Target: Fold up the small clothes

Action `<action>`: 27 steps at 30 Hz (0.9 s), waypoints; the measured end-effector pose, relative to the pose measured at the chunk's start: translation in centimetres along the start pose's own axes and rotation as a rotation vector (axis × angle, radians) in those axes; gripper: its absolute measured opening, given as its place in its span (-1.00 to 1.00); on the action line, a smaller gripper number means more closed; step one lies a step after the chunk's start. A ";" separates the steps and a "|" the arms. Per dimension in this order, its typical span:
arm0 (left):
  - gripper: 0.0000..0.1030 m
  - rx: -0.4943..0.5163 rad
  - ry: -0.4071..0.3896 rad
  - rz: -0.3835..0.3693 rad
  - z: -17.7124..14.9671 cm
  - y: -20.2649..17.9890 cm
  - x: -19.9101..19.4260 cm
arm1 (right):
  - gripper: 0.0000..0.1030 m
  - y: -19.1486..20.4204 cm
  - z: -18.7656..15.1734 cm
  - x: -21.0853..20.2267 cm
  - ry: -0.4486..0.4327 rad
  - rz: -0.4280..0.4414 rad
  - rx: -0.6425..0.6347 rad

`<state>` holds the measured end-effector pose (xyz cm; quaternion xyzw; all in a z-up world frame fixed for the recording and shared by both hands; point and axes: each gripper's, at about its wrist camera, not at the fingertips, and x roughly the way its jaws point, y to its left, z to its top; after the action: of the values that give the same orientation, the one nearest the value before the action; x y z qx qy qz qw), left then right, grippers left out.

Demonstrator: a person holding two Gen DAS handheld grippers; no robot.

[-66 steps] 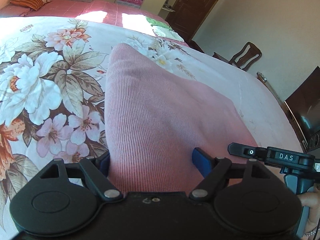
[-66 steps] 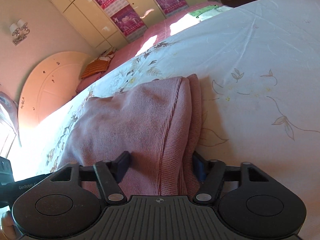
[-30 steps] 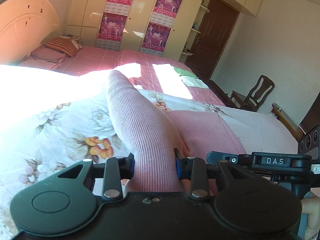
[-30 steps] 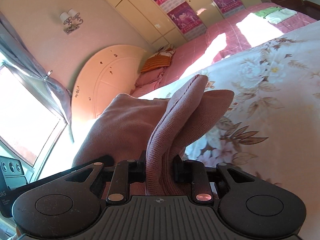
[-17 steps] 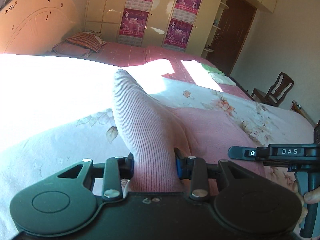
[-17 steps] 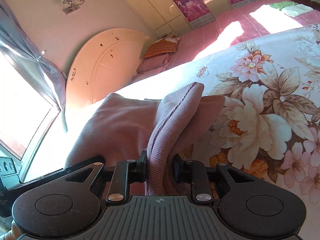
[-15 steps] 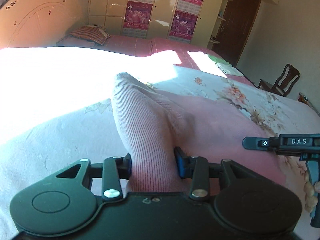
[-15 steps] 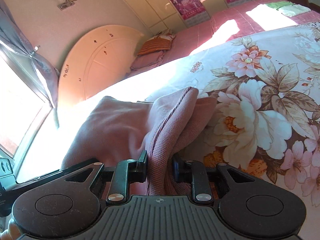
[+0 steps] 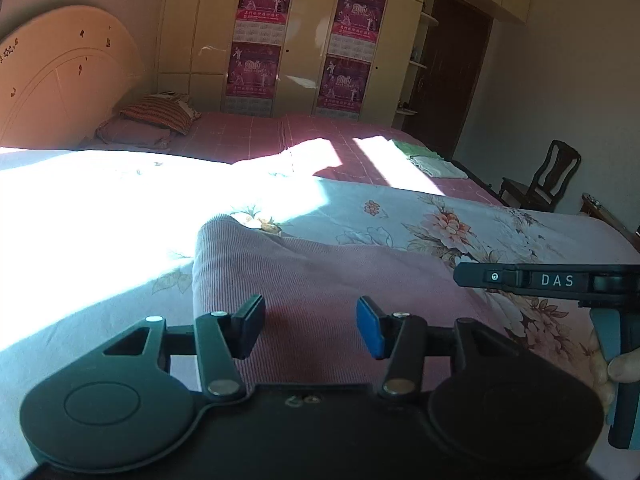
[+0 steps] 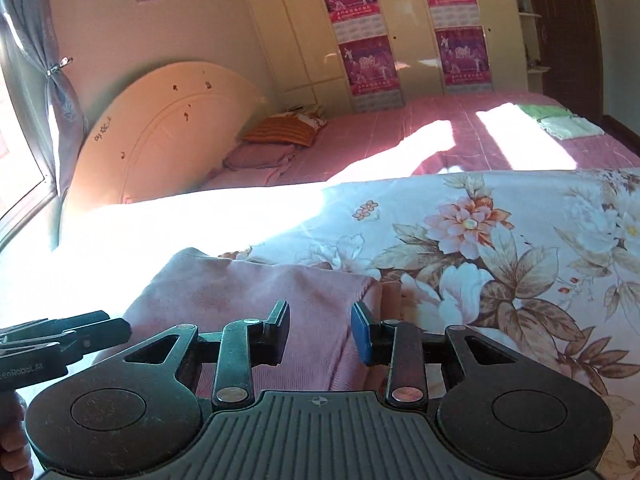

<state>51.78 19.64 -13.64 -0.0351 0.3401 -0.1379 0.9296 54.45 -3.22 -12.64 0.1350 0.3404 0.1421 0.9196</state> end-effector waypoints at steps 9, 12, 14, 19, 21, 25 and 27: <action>-0.06 -0.009 0.014 0.026 -0.6 0.3 -0.3 | -0.33 -1.8 -1.4 3.3 0.110 -0.114 -0.008; -0.06 0.003 -0.004 0.018 -1.2 -0.1 -2.7 | -0.33 -0.7 -1.4 -0.3 0.057 -0.050 -0.005; -0.06 0.009 0.006 0.013 -2.0 -0.3 -4.0 | -0.33 0.6 -1.9 -2.1 0.062 0.011 -0.018; -0.06 0.038 0.040 -0.008 -5.0 -1.6 -5.8 | -0.33 4.0 -4.3 -4.8 0.072 0.090 -0.048; -0.06 0.059 0.047 -0.002 -6.0 -2.3 -5.6 | -0.33 4.7 -5.8 -5.1 0.092 0.087 -0.075; -0.06 0.109 0.069 0.016 -7.0 -3.2 -4.4 | -0.33 3.1 -9.0 -3.8 0.166 -0.044 -0.133; -0.02 0.115 0.072 0.016 -6.8 -3.4 -4.3 | -0.56 1.5 -9.6 -3.8 0.159 -0.038 -0.091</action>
<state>43.47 17.77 -15.58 0.0262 0.3652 -0.1510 0.9182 45.04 -1.69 -16.91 0.0751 0.4082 0.1503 0.8973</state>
